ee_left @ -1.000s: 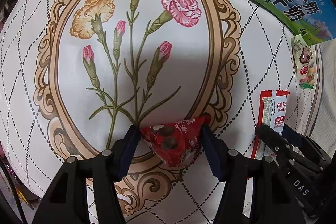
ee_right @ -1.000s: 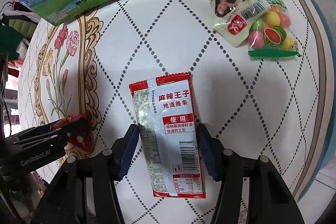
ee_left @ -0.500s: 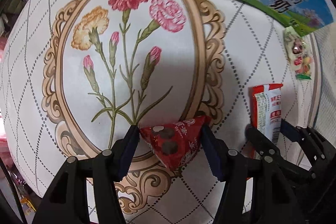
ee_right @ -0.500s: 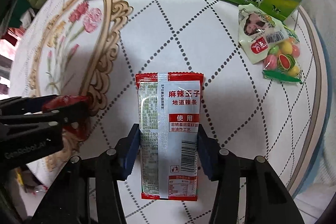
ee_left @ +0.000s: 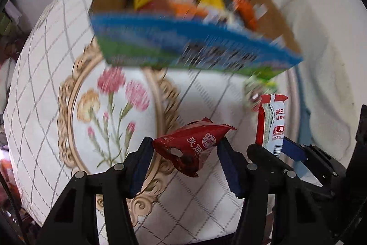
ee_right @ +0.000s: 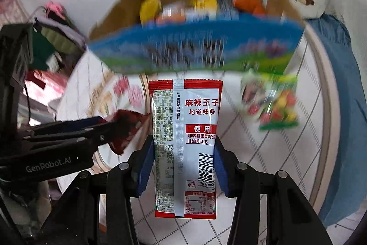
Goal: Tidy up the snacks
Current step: 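Grasp the red-white spicy strip packet with the right tool while the left tool grasps the small red packet, then lower both packets into the box and open both tools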
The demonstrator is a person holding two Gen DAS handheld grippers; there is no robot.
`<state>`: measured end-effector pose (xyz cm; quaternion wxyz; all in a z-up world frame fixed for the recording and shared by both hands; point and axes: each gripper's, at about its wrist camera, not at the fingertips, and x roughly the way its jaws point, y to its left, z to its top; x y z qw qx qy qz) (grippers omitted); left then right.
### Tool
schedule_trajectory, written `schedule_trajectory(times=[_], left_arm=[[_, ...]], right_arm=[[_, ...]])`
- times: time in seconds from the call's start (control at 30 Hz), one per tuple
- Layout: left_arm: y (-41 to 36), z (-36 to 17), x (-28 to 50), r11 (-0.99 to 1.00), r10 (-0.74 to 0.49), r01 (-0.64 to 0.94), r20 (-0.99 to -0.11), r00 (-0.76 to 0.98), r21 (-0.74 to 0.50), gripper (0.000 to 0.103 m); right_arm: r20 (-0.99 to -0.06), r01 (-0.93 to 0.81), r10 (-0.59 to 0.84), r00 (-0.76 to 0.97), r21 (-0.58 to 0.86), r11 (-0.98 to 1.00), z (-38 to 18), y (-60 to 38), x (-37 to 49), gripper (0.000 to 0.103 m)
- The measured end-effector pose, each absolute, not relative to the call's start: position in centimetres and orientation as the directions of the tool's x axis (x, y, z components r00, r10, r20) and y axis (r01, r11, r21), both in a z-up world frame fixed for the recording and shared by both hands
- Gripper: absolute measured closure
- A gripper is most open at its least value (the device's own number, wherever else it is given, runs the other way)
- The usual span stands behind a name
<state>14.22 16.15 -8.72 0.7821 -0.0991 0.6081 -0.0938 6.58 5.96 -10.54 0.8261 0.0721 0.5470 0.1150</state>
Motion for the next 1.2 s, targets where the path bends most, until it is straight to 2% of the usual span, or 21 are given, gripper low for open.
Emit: schedule_trajectory(times=[0.23, 0.4, 0.53, 0.7, 0.83, 0.9, 0.97, 1.0, 1.03, 1.07, 1.2], left_arm=[[16.2, -2.7, 19.0, 0.933, -0.357, 0.084, -0.879, 0.317, -0.349, 0.048], [15.7, 0.7, 25.7, 0.946, -0.323, 0.123, -0.868, 0.378, -0.299, 0.048], [15.2, 0.4, 31.5, 0.963, -0.268, 0.127, -0.89, 0.37, -0.238, 0.048], [13.9, -3.0, 39.0, 0.979, -0.192, 0.126, -0.937, 0.293, -0.161, 0.048], [13.5, -6.0, 41.6, 0.983, -0.164, 0.12, -0.961, 0.224, -0.14, 0.048], [13.7, -7.4, 42.5, 0.982, -0.175, 0.1, -0.967, 0.187, -0.158, 0.048], [13.9, -8.4, 43.0, 0.984, -0.17, 0.076, -0.972, 0.16, -0.159, 0.046], [14.0, -8.8, 43.2, 0.985, -0.17, 0.069, -0.974, 0.152, -0.161, 0.035], [14.0, -9.0, 43.3, 0.985, -0.166, 0.067, -0.975, 0.148, -0.157, 0.025], [14.0, -9.2, 43.3, 0.986, -0.159, 0.068, -0.976, 0.146, -0.15, 0.01], [13.9, -9.2, 42.8, 0.989, -0.136, 0.078, -0.979, 0.153, -0.126, 0.008]], right_arm=[[-0.817, -0.097, 0.309, 0.487, 0.301, 0.949, -4.1, 4.5, 12.3, 0.052], [-0.793, -0.073, 0.268, 0.546, 0.274, 0.959, -1.5, 2.6, 17.9, 0.052], [-0.82, -0.061, 0.22, 0.529, 0.222, 0.973, -1.5, 1.8, 23.9, 0.052], [-0.875, -0.04, 0.144, 0.463, 0.142, 0.989, -4.6, 1.7, 31.6, 0.052], [-0.913, -0.026, 0.101, 0.395, 0.099, 0.995, -7.5, 1.3, 35.3, 0.052], [-0.93, -0.017, 0.091, 0.356, 0.091, 0.996, -9.0, 1.0, 36.6, 0.045], [-0.937, 0.004, 0.078, 0.34, 0.084, 0.996, -10.0, 0.8, 37.1, 0.016], [-0.939, 0.014, 0.072, 0.336, 0.082, 0.997, -10.3, 0.6, 37.4, 0.01], [-0.939, 0.022, 0.08, 0.335, 0.092, 0.995, -10.7, 0.4, 37.5, 0.008], [-0.94, 0.027, 0.082, 0.331, 0.097, 0.995, -11.0, 0.4, 37.6, 0.007], [-0.945, 0.034, 0.068, 0.321, 0.084, 0.996, -11.7, 0.6, 38.0, 0.005]])
